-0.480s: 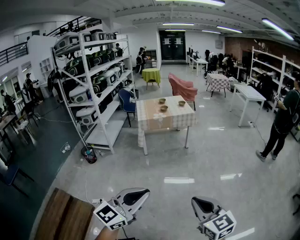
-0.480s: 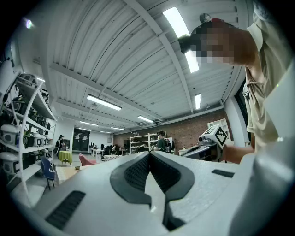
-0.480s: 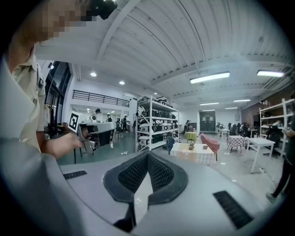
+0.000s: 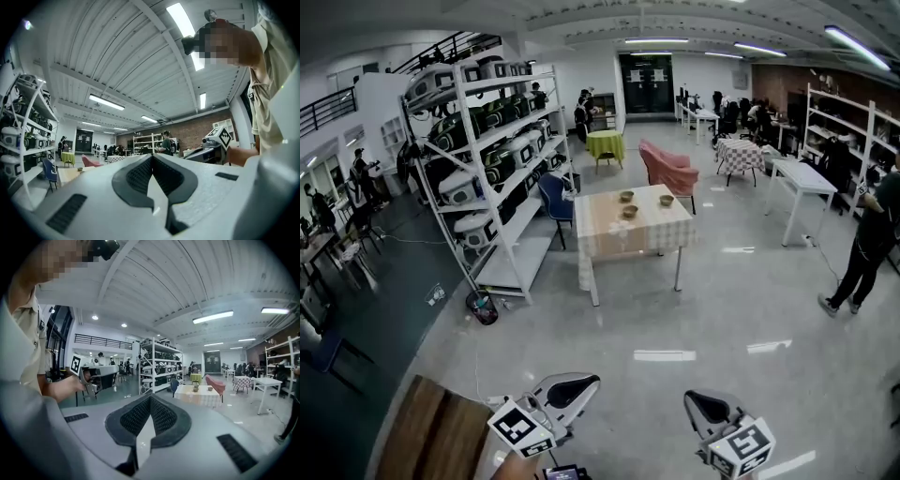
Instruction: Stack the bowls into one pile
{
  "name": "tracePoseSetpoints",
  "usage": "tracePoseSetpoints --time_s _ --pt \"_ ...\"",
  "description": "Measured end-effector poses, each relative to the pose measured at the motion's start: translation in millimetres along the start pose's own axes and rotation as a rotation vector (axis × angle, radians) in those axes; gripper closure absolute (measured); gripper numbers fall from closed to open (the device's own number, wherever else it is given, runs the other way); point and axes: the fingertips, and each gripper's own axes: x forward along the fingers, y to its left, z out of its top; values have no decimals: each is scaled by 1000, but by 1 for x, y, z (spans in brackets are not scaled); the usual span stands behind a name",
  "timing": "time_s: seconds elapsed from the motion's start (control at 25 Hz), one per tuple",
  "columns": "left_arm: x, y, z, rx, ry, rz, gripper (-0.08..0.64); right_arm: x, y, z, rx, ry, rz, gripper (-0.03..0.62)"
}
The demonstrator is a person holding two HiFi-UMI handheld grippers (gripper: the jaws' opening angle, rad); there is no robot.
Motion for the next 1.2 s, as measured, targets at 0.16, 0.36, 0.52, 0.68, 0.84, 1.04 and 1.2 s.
tracePoseSetpoints --time_s 0.16,0.36,0.52,0.68,0.84,1.04,1.2 --pt "7 10 -1 -3 7 -1 552 10 -4 1 25 -6 22 589" --pt "23 42 -10 -20 10 -12 552 38 -24 1 49 0 -2 588" --pt "39 84 -22 -39 8 -29 552 74 -44 2 60 11 -36 588" --pt "56 132 -25 -54 -6 -49 552 117 -64 14 61 13 -61 588" --pt "68 184 -27 -52 -13 -62 552 168 -77 25 72 18 -69 588" --pt "73 254 -35 -49 -23 -57 552 235 -89 35 68 33 -79 588" --pt "77 299 -44 -58 -29 -62 552 279 -98 44 59 46 -86 588"
